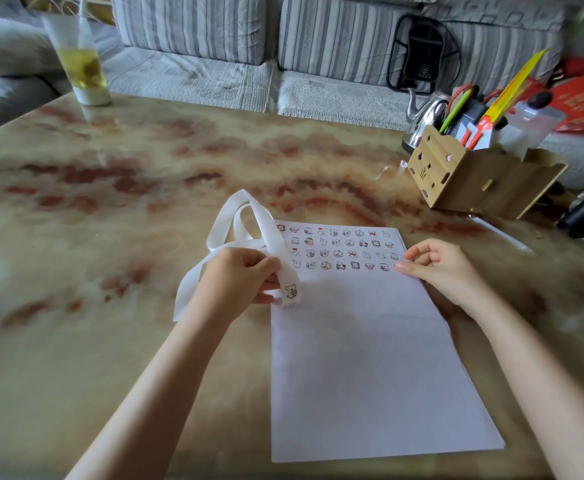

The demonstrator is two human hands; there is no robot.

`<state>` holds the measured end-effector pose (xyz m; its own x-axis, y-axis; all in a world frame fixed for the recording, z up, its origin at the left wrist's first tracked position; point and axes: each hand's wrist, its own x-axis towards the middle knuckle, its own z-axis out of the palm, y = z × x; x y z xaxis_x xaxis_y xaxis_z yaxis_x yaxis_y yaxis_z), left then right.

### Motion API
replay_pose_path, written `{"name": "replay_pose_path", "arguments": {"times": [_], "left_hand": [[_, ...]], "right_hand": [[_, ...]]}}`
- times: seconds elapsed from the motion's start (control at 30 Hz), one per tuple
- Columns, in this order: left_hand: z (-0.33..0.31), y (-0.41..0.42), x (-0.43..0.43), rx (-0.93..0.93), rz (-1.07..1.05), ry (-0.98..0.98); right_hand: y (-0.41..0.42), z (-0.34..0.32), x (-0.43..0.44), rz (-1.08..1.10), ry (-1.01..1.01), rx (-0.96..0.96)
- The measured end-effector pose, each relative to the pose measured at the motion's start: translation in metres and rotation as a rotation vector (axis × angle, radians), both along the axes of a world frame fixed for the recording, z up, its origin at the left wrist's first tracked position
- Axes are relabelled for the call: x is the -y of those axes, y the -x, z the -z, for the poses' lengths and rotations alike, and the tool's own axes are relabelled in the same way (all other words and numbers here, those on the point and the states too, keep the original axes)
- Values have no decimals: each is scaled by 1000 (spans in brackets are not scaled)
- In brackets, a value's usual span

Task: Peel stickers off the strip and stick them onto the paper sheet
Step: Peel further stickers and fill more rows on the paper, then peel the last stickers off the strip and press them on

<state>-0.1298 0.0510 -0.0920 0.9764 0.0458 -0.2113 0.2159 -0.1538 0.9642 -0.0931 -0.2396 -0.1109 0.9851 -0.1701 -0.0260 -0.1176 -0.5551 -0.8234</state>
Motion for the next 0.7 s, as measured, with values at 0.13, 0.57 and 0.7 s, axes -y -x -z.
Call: {"name": "replay_pose_path", "arguments": {"times": [0.13,0.57,0.7], "left_hand": [[-1,1,0,-5,0,11],[-2,2,0,23,-3,-45],[-6,2,-1,46,0,5]], "right_hand": [[2,-4,1,0,-17,-10],[5,1,-3,14,105,119],[22,-13,-43,-97,93,274]]}}
